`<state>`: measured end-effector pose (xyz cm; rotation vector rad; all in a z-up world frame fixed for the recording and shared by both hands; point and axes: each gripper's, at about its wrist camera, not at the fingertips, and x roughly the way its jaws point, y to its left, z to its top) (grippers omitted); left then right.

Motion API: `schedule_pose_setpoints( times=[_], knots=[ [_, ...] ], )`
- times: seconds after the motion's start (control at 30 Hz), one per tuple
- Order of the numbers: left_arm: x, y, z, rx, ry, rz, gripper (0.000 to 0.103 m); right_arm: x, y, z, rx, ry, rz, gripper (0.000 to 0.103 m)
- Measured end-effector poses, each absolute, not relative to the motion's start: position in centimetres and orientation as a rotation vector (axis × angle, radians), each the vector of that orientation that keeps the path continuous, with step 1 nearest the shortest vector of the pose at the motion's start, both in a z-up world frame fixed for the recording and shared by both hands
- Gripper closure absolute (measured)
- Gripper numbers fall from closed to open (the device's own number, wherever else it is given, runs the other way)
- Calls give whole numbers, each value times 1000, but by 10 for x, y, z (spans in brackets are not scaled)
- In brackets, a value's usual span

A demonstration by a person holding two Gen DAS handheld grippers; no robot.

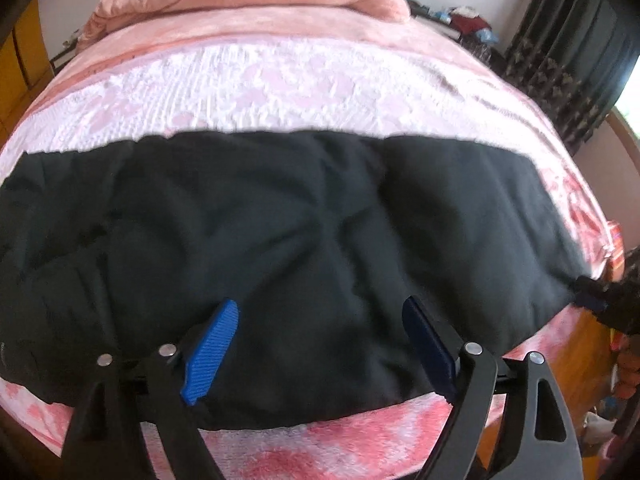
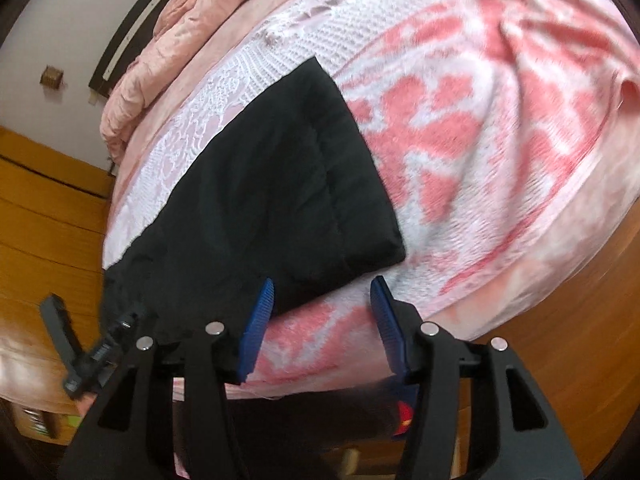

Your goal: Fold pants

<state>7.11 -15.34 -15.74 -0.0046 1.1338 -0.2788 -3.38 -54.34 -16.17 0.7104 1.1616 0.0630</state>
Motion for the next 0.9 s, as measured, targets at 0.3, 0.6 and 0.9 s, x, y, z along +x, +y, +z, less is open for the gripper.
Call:
schedule_pose_setpoints(
  times=[0.3, 0.6, 0.9],
  knots=[
    [78, -140, -172, -70, 1177, -262, 18, -20, -548, -168, 769, 1127, 80, 78],
    [77, -139, -154, -78, 1083, -229, 19, -16, -544, -105, 600, 980, 83, 91],
    [72, -123, -158, -97, 1081, -239, 19, -12, -556, -165, 580, 1130, -55, 88]
  ],
)
